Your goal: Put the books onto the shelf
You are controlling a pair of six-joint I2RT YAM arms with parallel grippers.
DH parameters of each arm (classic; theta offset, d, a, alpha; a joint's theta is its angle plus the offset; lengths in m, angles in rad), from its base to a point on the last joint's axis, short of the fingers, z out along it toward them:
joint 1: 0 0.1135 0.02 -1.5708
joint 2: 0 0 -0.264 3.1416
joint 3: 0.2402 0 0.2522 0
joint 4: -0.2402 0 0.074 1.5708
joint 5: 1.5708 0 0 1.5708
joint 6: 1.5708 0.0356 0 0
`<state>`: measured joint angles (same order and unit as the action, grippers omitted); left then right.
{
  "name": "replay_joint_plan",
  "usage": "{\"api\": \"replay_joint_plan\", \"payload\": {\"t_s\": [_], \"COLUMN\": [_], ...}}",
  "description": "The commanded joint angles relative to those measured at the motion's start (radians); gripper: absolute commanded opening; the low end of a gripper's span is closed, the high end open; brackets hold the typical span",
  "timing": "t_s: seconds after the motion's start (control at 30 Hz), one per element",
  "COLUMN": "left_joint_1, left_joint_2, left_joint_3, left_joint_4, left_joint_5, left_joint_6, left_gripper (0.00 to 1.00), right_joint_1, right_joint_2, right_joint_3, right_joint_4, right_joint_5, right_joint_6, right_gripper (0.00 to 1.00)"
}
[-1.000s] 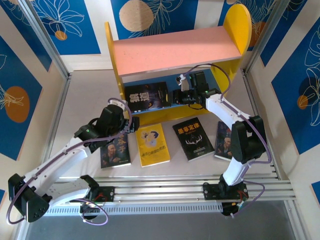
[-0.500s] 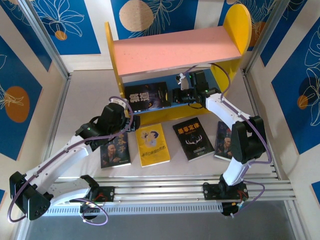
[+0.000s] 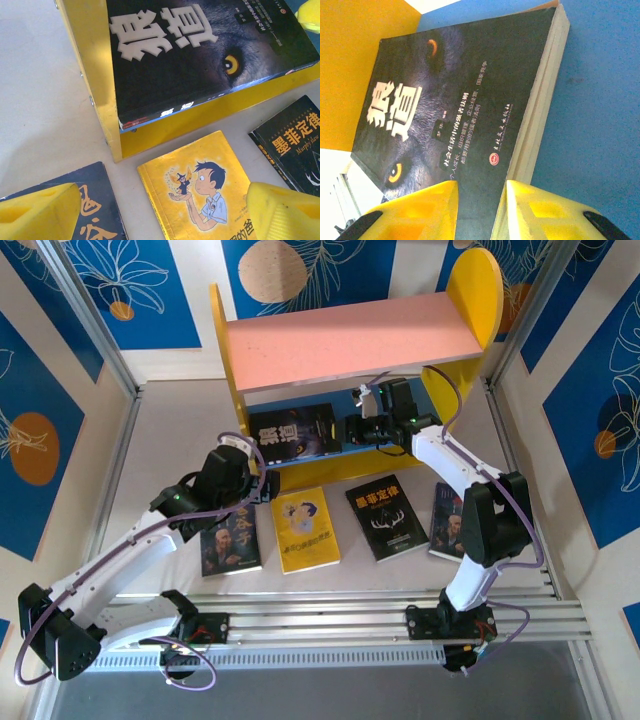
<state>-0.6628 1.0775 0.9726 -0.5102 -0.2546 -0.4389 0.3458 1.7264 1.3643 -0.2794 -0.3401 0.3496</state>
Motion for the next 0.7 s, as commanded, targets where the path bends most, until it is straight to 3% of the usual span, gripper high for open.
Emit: {"api": "replay_joint_plan", "payload": {"t_s": [0.0, 0.67], "left_joint_1": [0.014, 0.013], "left_joint_2": [-0.01, -0.013], "left_joint_3": [0.031, 0.024], "left_joint_4": [-0.019, -0.021], "left_joint_5": [-0.012, -0.016], "left_joint_6": [0.001, 0.004], "left_gripper": [0.86, 0.86], "right_joint_1": [0.007, 0.013], "right_joint_2": [0.015, 0.042], "right_joint_3": [0.049, 0.072], "right_joint_4": [0.005, 0.006], "right_joint_5": [-0.037, -0.037], "right_joint_6": [0.002, 0.01], "right_gripper": [0.32, 0.31]}}
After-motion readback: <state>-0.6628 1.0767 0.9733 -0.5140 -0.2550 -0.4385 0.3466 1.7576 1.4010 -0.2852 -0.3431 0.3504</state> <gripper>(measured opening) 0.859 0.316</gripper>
